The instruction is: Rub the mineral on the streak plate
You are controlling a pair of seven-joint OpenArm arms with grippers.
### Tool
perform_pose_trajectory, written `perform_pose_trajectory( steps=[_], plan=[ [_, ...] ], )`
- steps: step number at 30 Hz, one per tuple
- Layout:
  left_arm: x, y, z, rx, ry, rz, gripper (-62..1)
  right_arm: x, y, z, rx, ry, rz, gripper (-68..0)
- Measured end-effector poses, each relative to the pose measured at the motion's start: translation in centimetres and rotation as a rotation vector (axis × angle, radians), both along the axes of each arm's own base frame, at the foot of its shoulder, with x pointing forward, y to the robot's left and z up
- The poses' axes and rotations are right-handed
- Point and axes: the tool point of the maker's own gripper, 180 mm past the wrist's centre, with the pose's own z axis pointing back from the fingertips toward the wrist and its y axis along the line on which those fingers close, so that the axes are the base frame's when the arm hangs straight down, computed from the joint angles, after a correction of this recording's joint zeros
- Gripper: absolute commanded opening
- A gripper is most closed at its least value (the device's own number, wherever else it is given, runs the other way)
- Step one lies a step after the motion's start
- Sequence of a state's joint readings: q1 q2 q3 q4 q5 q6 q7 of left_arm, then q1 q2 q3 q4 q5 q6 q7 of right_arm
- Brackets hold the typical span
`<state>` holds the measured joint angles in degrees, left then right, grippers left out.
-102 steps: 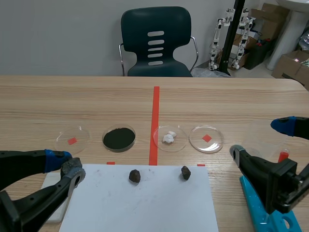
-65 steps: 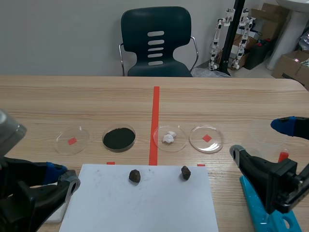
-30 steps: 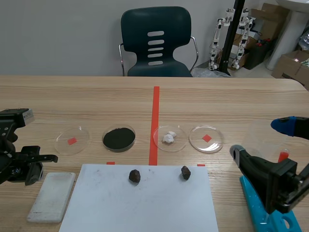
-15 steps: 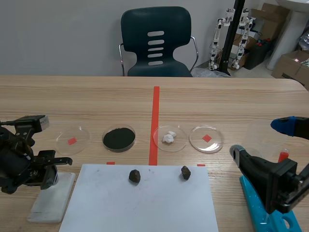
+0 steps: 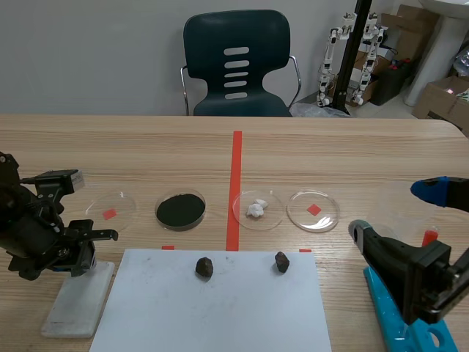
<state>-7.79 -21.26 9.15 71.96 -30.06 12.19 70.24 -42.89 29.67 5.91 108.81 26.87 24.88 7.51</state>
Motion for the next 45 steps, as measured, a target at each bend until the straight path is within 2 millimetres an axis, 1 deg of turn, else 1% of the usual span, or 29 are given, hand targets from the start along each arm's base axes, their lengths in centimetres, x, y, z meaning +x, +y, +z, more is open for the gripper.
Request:
perform_pose_trajectory(
  steps=[6,15,18,30,34,38,41,45],
  plan=[
    [-0.3,0.2,-0.7,0.004,0.028,0.001,-51.9,0.0,0.0,0.0,0.000,0.000,0.000,-8.4],
    [-0.3,-0.1,-0.7,-0.003,0.026,-0.022,-51.9,0.0,0.0,0.0,0.000,0.000,0.000,-8.4],
    [-0.5,-0.4,-1.1,-0.011,0.036,-0.020,-51.9,0.0,0.0,0.0,0.000,0.000,0.000,-8.4],
    [-0.4,-0.4,-1.2,-0.017,0.048,-0.024,-51.9,0.0,0.0,0.0,0.000,0.000,0.000,-8.4],
    [-0.1,-1.1,-1.0,-0.076,0.027,-0.023,-51.9,0.0,0.0,0.0,0.000,0.000,0.000,-8.4],
    [0.1,-3.9,-0.8,-0.227,0.007,-0.030,-51.9,0.0,0.0,0.0,-0.001,0.000,0.000,-8.4],
    [0.1,-3.9,-0.8,-0.229,0.004,-0.033,-51.9,0.0,0.0,0.0,0.000,0.000,0.000,-8.4],
    [-0.1,-3.1,-1.1,-0.160,0.020,-0.049,-51.9,0.0,0.0,0.0,0.000,0.000,0.000,-8.4]
  ],
)
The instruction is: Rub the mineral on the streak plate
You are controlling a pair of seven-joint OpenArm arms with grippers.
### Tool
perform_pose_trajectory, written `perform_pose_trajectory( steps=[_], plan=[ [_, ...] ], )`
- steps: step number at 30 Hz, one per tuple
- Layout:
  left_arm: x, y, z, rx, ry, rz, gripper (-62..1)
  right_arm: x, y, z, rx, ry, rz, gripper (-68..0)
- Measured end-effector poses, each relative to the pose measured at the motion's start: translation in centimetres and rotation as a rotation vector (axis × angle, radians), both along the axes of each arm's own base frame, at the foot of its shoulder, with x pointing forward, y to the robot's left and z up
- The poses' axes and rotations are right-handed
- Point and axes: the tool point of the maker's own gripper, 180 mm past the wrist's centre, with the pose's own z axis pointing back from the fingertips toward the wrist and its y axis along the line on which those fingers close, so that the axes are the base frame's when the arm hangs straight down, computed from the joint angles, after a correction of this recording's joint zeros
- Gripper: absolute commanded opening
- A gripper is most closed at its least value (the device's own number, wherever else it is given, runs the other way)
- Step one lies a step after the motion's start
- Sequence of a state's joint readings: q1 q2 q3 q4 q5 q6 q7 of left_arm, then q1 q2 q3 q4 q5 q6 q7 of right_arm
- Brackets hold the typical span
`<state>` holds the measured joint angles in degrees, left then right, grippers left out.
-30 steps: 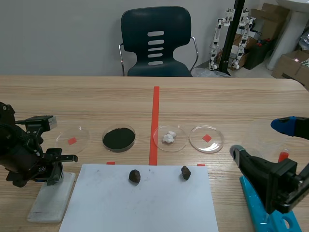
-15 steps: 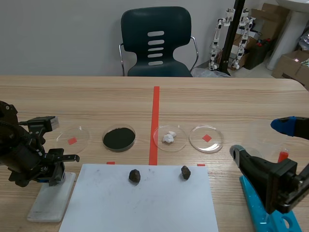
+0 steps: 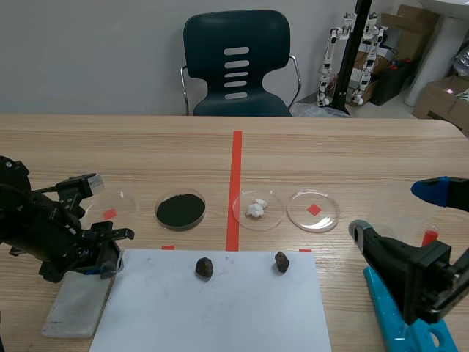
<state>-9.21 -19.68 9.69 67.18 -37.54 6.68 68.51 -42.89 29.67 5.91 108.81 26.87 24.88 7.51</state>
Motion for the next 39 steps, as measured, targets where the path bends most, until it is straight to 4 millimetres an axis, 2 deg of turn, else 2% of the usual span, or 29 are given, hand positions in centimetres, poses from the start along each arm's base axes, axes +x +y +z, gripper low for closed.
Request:
perform_pose_trajectory(
  steps=[4,9,17,24,29,39],
  plan=[
    [-0.1,1.5,-0.2,0.123,0.017,0.012,-51.9,0.0,0.0,0.0,0.000,0.000,0.000,-8.4],
    [-0.3,5.1,0.0,0.317,0.035,0.048,-51.9,0.0,0.0,0.0,0.000,0.000,0.000,-8.4],
    [-0.3,4.5,0.0,0.243,0.033,0.038,-51.9,0.0,0.0,0.0,0.000,0.000,0.000,-8.4],
    [-0.2,1.1,0.1,0.033,0.014,0.008,-51.9,0.0,0.0,0.0,0.000,0.000,0.000,-8.4],
    [-0.3,1.4,0.0,0.052,0.015,0.007,-51.9,0.0,0.0,0.0,0.000,0.000,0.000,-8.4],
    [-0.6,4.2,-0.2,0.264,0.054,0.080,-51.9,0.0,0.0,0.0,0.000,0.000,0.000,-8.4]
  ],
)
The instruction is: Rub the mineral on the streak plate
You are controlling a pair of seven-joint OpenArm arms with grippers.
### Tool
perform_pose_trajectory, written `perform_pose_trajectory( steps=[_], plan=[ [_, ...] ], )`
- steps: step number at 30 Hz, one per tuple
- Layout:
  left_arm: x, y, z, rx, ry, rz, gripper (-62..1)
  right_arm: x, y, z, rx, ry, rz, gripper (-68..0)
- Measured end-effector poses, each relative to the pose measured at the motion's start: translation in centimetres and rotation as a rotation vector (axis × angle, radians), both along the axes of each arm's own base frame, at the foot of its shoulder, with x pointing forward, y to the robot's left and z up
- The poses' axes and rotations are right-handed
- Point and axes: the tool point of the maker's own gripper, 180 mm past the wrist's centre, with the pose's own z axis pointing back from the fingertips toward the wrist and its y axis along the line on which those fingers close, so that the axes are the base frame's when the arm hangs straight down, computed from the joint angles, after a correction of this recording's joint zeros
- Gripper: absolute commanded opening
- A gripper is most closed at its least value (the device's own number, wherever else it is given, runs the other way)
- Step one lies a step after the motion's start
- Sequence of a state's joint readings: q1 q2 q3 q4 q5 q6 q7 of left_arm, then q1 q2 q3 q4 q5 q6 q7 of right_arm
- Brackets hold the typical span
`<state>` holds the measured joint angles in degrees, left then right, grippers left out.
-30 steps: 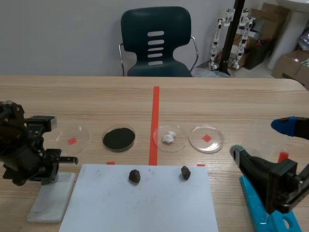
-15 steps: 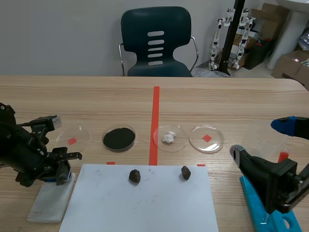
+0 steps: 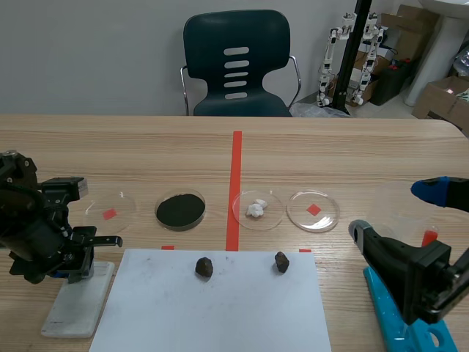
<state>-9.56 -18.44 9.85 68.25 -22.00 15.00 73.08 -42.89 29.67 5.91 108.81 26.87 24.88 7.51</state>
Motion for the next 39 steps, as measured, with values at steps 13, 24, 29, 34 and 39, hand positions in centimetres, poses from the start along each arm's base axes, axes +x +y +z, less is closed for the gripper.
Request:
perform_pose_trajectory(
  steps=[13,24,29,34,39],
  plan=[
    [0.2,-0.6,0.2,-0.108,-0.019,-0.038,-51.9,0.0,0.0,0.0,0.000,0.000,0.000,-8.4],
    [0.3,-2.4,0.2,-0.205,-0.028,-0.053,-51.9,0.0,0.0,0.0,0.000,0.000,0.000,-8.4],
    [0.0,-1.2,-0.1,-0.070,0.001,-0.013,-51.9,0.0,0.0,0.0,0.000,0.000,0.000,-8.4],
    [0.0,1.3,0.1,0.078,-0.003,0.011,-51.9,0.0,0.0,0.0,0.000,0.000,0.000,-8.4],
    [0.0,1.2,0.1,0.068,-0.002,0.008,-51.9,0.0,0.0,0.0,0.000,0.000,0.000,-8.4]
  ],
)
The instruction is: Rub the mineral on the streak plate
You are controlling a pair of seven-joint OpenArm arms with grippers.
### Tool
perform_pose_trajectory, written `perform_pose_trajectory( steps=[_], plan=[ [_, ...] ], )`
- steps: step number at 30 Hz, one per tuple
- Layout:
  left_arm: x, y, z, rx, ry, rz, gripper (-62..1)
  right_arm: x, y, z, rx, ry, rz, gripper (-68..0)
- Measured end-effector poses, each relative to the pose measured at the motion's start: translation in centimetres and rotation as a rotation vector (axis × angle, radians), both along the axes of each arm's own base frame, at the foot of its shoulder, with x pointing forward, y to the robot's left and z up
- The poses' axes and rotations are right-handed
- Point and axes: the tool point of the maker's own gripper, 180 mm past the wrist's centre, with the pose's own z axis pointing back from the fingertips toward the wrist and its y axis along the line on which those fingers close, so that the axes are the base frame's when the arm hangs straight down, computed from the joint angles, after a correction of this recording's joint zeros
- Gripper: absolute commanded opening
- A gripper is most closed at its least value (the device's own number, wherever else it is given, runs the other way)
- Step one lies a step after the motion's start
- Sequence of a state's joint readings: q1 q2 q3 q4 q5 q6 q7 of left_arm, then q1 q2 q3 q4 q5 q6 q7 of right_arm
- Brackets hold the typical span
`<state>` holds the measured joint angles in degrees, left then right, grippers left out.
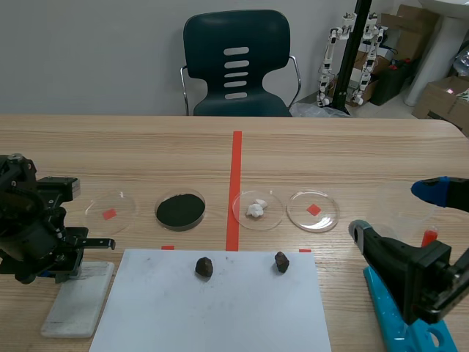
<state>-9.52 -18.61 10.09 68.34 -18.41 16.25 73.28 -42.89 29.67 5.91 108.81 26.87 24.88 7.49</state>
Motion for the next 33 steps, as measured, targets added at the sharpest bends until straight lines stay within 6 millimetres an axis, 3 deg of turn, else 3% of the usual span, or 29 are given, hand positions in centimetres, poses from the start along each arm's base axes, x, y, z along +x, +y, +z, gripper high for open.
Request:
perform_pose_trajectory(
  steps=[6,14,17,27,33],
  plan=[
    [0.2,-1.0,0.0,-0.129,-0.013,-0.034,-51.9,0.0,0.0,0.0,0.000,0.000,0.000,-8.4],
    [0.0,-6.0,0.2,-0.397,-0.026,-0.082,-51.9,0.0,0.0,0.0,0.000,0.000,0.000,-8.4],
    [0.0,-6.0,0.2,-0.396,-0.024,-0.080,-51.9,0.0,0.0,0.0,0.000,0.000,0.000,-8.4],
    [0.1,-4.6,-0.2,-0.241,-0.012,-0.026,-51.9,0.0,0.0,0.0,0.000,0.000,0.000,-8.4],
    [0.0,1.6,0.2,0.070,-0.012,0.050,-51.9,0.0,0.0,0.0,0.000,0.000,0.000,-8.4]
  ],
)
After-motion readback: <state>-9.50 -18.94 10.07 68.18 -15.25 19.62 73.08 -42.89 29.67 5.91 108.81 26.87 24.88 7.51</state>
